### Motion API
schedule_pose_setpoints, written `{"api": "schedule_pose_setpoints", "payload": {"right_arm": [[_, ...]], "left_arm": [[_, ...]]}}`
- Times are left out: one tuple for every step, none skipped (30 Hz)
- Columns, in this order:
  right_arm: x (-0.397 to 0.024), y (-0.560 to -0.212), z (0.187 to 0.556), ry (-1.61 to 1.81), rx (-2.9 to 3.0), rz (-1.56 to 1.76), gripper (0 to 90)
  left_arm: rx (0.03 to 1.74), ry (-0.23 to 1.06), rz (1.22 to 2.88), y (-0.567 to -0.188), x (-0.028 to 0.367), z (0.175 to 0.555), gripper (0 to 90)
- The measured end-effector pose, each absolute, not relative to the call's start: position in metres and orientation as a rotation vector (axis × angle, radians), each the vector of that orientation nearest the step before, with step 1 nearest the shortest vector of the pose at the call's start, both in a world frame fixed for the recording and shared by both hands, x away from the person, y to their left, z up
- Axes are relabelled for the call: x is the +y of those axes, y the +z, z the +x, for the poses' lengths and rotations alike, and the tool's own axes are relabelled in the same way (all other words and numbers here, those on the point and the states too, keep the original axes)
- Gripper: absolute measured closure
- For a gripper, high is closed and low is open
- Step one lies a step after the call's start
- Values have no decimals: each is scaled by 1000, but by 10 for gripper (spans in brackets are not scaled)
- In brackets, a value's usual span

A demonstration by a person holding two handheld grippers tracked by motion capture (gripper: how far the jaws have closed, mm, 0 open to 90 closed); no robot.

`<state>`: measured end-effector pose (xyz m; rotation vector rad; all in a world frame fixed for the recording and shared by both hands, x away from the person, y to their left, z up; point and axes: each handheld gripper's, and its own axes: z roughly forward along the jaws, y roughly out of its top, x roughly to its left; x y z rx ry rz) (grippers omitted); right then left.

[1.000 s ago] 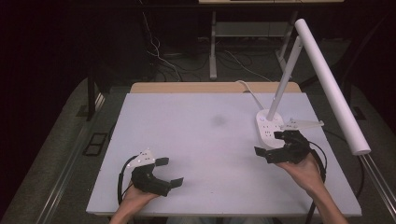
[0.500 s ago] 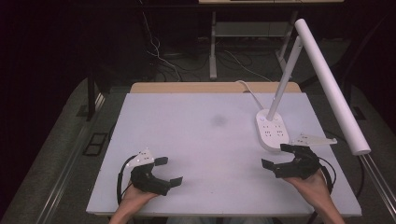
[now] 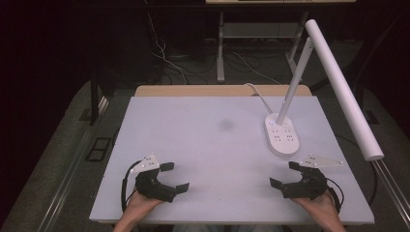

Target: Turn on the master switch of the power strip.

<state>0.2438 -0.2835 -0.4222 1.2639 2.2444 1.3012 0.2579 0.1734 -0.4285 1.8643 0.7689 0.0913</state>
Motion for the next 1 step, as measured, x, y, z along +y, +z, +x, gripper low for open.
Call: {"api": "schedule_pose_setpoints", "payload": {"right_arm": [[-284, -422, 244, 1300, 2240, 1261, 2]], "left_arm": [[769, 91, 1865, -428, 173, 258, 0]]}}
